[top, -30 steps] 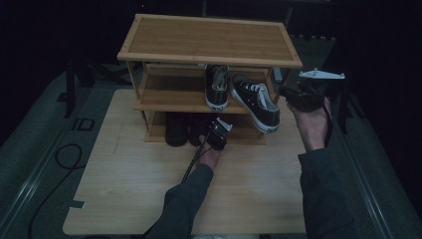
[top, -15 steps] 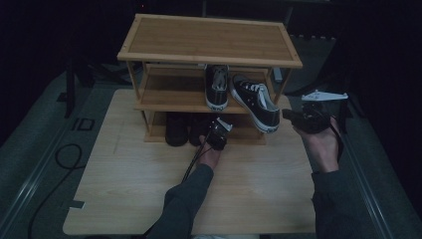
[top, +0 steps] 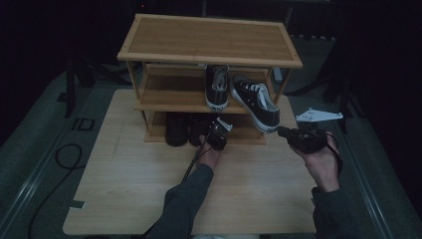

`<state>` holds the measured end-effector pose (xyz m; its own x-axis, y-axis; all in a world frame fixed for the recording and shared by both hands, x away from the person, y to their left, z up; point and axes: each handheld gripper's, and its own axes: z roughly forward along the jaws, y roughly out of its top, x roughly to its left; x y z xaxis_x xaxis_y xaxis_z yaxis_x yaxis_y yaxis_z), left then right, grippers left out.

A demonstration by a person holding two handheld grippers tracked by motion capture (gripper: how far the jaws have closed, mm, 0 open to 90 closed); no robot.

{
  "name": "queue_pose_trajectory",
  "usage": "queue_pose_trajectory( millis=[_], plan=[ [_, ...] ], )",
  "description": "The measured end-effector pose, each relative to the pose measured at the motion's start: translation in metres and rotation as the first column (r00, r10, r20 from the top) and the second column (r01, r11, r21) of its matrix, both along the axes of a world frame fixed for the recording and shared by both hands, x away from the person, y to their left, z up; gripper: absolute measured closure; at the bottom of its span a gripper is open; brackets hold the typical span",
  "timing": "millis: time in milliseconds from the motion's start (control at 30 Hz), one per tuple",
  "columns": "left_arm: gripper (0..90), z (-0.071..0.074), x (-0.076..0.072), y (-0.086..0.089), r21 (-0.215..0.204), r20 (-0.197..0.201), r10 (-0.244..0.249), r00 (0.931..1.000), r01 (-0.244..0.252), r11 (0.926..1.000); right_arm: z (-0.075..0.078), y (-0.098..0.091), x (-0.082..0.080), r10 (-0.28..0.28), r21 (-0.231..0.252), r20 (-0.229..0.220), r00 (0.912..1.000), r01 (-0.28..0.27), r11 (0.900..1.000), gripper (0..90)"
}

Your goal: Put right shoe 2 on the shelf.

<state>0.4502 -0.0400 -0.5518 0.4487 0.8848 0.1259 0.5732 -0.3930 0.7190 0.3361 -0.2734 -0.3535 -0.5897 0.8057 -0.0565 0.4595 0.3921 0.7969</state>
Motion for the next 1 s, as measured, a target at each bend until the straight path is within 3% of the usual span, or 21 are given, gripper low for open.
queue_pose_trajectory(
  millis=[400, 1000],
  plan=[
    [90.0, 0.0, 0.0, 0.0, 0.002, 0.002, 0.003, 1.0, -0.003, 1.0, -0.002, 0.006, 0.0, 0.005, -0.003, -0.001, 1.0, -0.005, 1.0, 90.0],
    [90.0, -0.001, 0.0, -0.001, 0.0, 0.004, 0.006, 1.0, -0.006, 1.0, -0.001, 0.027, 0.001, 0.066, 0.025, 0.016, 0.9977, -0.066, 0.9975, 90.0]
  ],
)
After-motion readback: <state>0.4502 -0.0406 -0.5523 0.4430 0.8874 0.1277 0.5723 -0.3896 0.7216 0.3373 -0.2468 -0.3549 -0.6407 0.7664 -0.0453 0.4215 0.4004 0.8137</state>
